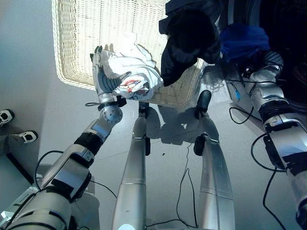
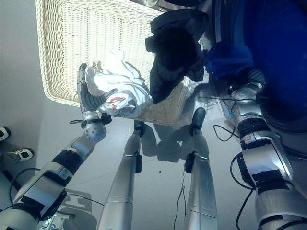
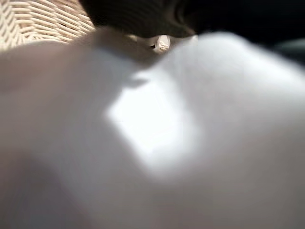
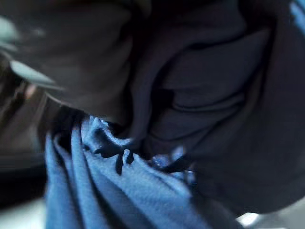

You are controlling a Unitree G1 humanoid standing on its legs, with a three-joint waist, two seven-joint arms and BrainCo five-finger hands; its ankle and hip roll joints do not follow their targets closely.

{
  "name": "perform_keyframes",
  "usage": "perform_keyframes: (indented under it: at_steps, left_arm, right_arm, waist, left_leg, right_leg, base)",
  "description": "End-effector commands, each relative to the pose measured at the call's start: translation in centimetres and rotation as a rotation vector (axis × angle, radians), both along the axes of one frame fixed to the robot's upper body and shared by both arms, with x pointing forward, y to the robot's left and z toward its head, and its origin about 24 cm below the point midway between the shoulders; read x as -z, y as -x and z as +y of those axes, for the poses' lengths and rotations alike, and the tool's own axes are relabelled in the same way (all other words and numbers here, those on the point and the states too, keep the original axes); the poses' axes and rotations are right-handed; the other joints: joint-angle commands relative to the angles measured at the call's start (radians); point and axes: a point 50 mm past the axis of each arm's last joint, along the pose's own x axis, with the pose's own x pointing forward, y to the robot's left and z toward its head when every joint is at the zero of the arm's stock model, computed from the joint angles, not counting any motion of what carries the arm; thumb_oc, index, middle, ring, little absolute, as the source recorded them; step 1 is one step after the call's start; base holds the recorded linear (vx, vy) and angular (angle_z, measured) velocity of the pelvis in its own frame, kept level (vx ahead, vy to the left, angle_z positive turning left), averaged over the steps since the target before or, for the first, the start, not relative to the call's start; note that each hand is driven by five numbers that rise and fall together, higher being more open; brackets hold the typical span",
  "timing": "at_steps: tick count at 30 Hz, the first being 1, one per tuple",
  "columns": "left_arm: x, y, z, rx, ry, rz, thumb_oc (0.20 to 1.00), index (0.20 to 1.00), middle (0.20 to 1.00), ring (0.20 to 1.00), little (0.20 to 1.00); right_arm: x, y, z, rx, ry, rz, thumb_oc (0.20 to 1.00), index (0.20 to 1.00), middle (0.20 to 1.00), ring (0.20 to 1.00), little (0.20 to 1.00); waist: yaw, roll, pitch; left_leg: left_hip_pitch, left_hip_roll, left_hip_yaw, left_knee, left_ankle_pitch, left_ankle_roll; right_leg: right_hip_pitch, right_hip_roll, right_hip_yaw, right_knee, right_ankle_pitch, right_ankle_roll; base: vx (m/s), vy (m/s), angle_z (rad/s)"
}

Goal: Put the clothes into the washing machine.

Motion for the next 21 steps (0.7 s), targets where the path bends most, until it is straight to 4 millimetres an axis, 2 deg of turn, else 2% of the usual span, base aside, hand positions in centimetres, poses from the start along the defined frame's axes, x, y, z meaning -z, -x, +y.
perform_keyframes:
  at_steps: [1, 7, 10, 13, 14, 18, 21]
  left_arm:
    - [-0.4, 0.5, 0.0, -0.015, 0.039, -0.071, 1.0, 1.0, 1.0, 1.0, 1.0]
    - [-0.3, 0.5, 0.2, -0.024, 0.048, -0.069, 1.0, 1.0, 1.0, 1.0, 1.0]
    - [-0.5, 0.5, 0.6, -0.03, 0.045, -0.065, 1.0, 1.0, 1.0, 1.0, 1.0]
    - [-0.1, 0.7, 2.0, -0.049, 0.039, -0.051, 1.0, 1.0, 1.0, 1.0, 1.0]
    - [0.6, 1.2, 2.7, -0.063, 0.038, -0.048, 1.0, 1.0, 1.0, 1.0, 1.0]
    - [3.0, 2.9, 3.7, -0.076, 0.018, -0.046, 1.0, 1.0, 1.0, 1.0, 1.0]
    - [3.1, 3.2, 3.9, -0.071, 0.011, -0.04, 1.0, 1.0, 1.0, 1.0, 1.0]
  right_arm:
    - [1.6, 0.4, -0.6, -0.022, -0.081, -0.03, 0.2, 0.2, 0.2, 0.2, 0.2]
    - [2.6, 0.0, -0.2, -0.115, -0.116, -0.004, 0.2, 0.2, 0.2, 0.2, 0.2]
    - [1.8, 0.1, -0.5, -0.168, -0.246, -0.121, 0.2, 0.2, 0.2, 0.2, 0.2]
    - [0.8, 1.6, -3.3, -0.079, -0.365, -0.285, 0.2, 0.2, 0.2, 0.2, 0.2]
    - [-0.1, 3.1, -5.6, 0.032, -0.438, -0.414, 0.2, 0.2, 0.2, 0.2, 0.2]
    - [-2.8, 8.2, -10.1, 0.349, -0.481, -0.66, 0.2, 0.2, 0.2, 0.2, 0.2]
    - [-4.1, 9.6, -10.8, 0.45, -0.438, -0.688, 0.2, 0.2, 0.2, 0.2, 0.2]
  waist:
    - [-0.033, 0.065, -0.013]
    - [-0.038, 0.065, -0.013]
    - [-0.039, 0.064, -0.013]
    - [-0.041, 0.055, -0.013]
    - [-0.044, 0.047, -0.013]
    - [-0.052, 0.017, -0.013]
    - [-0.058, 0.005, -0.013]
  left_leg:
    - [-0.022, -0.116, 0.056, 0.008, -0.015, 0.109]
    - [-0.023, -0.112, 0.058, 0.005, -0.013, 0.106]
    - [-0.02, -0.107, 0.057, 0.011, -0.014, 0.099]
    - [-0.013, -0.101, 0.051, 0.021, -0.022, 0.096]
    - [-0.011, -0.098, 0.046, 0.025, -0.028, 0.097]
    - [0.005, -0.091, 0.046, 0.013, -0.037, 0.099]
    - [0.006, -0.09, 0.043, 0.02, -0.041, 0.101]
  right_leg:
    - [0.016, 0.087, -0.121, 0.007, -0.002, 0.06]
    - [0.013, 0.091, -0.114, 0.009, -0.003, 0.058]
    - [0.014, 0.094, -0.109, 0.012, -0.005, 0.055]
    - [0.026, 0.098, -0.107, 0.02, -0.014, 0.054]
    - [0.033, 0.103, -0.107, 0.022, -0.017, 0.055]
    - [0.062, 0.11, -0.117, 0.005, -0.012, 0.06]
    - [0.066, 0.113, -0.117, 0.003, -0.009, 0.061]
  base:
    - [0.0, 0.0, 0.0]
    - [0.0, 0.0, 0.0]
    - [0.0, -0.022, -0.04]
    - [0.0, -0.012, -0.03]
    - [0.0, -0.031, -0.06]
    - [0.0, -0.059, -0.04]
    - [0.0, -0.014, 0.0]
